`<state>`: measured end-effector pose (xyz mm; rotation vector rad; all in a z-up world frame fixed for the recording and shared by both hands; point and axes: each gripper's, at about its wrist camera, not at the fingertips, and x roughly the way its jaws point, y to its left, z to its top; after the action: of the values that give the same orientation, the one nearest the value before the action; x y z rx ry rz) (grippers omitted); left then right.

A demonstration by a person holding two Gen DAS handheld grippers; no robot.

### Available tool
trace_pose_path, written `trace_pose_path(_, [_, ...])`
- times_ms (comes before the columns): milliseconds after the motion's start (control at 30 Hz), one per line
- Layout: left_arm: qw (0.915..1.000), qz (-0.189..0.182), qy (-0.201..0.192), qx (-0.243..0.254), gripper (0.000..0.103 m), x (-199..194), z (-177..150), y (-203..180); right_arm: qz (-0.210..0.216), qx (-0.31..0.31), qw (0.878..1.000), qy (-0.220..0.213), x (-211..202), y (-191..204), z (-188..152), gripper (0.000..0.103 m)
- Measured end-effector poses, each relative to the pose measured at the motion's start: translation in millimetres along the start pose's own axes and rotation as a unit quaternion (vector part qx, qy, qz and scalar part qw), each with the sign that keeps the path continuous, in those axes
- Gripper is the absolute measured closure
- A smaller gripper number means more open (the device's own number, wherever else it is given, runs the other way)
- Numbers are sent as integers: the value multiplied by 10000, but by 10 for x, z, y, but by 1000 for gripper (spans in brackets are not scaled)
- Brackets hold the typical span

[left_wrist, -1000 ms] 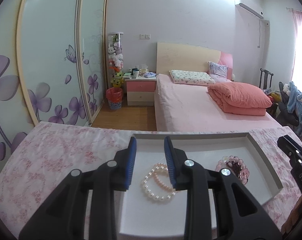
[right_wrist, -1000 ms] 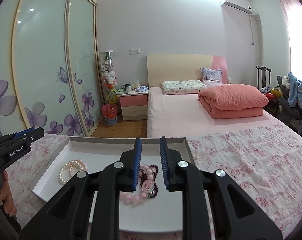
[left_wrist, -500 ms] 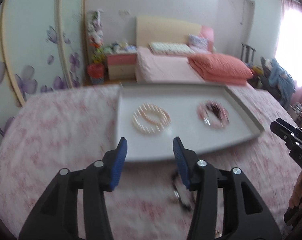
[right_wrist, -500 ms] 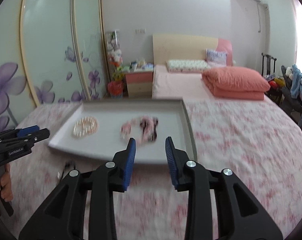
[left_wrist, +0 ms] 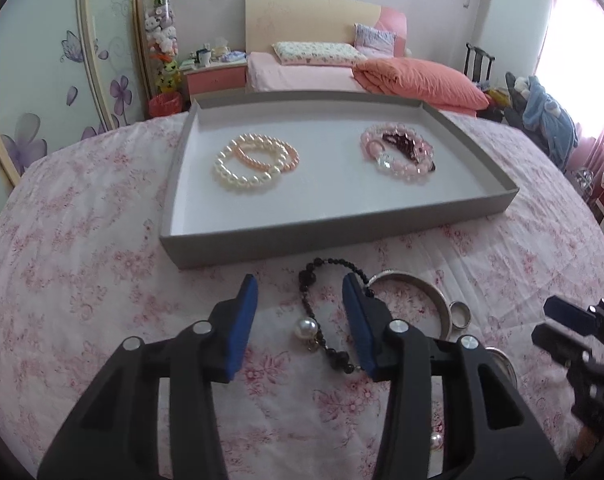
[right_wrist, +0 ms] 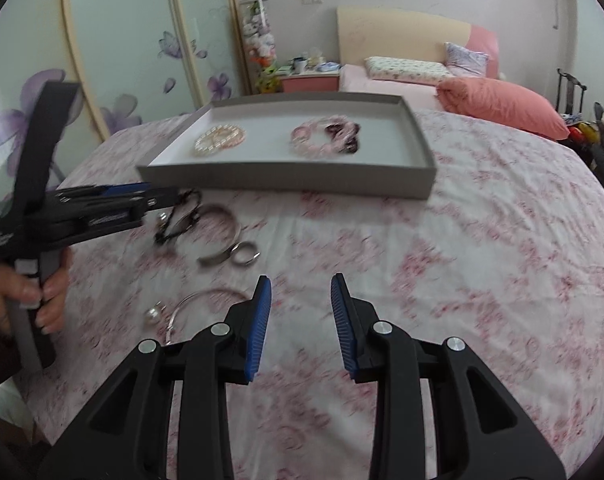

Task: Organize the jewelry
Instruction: 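Grasp the black bead bracelet with the left gripper while the right grasps the silver bangle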

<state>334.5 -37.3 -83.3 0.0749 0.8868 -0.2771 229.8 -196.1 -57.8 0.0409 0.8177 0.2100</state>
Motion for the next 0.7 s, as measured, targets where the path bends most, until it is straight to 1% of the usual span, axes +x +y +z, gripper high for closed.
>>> trace_pose_path(33, [9999, 62, 66, 64, 63, 35, 1, -27, 25, -10, 10000, 18, 8, 9, -6, 70])
trace_pose_path(100, [9996, 159, 172, 124, 70, 112, -5, -52, 63, -31, 10000, 52, 26, 38, -19, 70])
trace_pose_path(233, [9994, 218, 191, 191, 73, 168, -1, -65, 97, -41, 9999, 105, 47, 63, -38, 70])
trace_pose_path(267, [9994, 218, 189, 205, 77, 169, 1, -70, 102, -42, 9999, 124, 55, 70, -43, 70])
trace_pose_path(300, [9993, 240, 177, 231, 88, 172, 2, -83, 114, -44, 9998, 150, 64, 79, -51, 70])
trace_pose_path(333, [9990, 305, 163, 286, 93, 174, 2, -95, 123, -53, 9998, 176, 74, 91, -60, 70])
trace_pose_path(400, [9986, 422, 157, 282, 97, 163, -7, -77, 139, -75, 9996, 216, 90, 111, -72, 70])
trace_pose_path(533, [9980, 615, 128, 42, 97, 82, -12, 131, 178, -140, 9994, 261, 87, 162, -97, 70])
trace_pose_path(700, [9948, 936, 136, -385, 97, -21, -16, 537, 217, -220, 9989, 351, 105, 228, -143, 70])
